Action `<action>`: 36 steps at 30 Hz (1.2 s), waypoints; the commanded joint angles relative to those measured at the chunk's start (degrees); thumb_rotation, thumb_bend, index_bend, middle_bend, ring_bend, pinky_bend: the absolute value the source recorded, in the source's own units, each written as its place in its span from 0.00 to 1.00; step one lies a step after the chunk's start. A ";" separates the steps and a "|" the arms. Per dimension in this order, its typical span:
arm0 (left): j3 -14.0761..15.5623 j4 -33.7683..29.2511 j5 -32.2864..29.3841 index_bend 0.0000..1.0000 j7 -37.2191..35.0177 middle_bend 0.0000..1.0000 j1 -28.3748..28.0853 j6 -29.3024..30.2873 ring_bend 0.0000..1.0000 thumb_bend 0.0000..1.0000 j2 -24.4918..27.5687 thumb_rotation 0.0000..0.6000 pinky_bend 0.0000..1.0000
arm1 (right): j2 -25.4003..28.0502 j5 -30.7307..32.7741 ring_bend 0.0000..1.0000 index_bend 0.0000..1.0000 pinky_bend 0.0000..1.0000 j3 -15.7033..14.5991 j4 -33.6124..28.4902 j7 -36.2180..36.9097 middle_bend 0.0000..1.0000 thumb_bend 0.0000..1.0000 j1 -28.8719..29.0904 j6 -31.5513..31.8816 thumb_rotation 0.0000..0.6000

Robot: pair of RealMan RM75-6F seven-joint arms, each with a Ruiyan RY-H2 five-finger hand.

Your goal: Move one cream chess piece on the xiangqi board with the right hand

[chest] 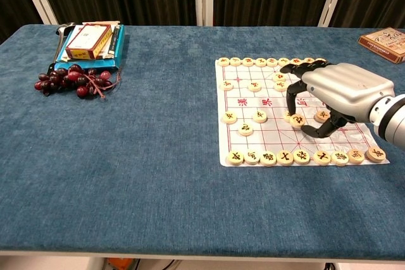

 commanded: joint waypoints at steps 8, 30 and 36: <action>-0.11 -0.18 -0.08 0.01 0.06 0.06 0.03 -0.03 0.00 0.09 0.25 1.00 0.02 | -0.49 -0.17 0.00 0.55 0.00 -0.12 0.38 0.35 0.00 0.27 0.54 0.08 1.00; -0.25 0.27 -0.23 0.01 -0.40 0.06 0.16 -0.06 0.00 0.09 0.19 1.00 0.02 | 0.06 0.76 0.00 0.42 0.00 -0.83 -0.32 0.40 0.00 0.24 1.16 -0.36 1.00; -0.32 0.07 -0.05 0.01 -0.32 0.06 0.09 0.04 0.00 0.09 0.39 1.00 0.02 | 1.03 -0.28 0.00 0.42 0.00 -0.74 -1.76 1.63 0.00 0.24 0.71 0.98 1.00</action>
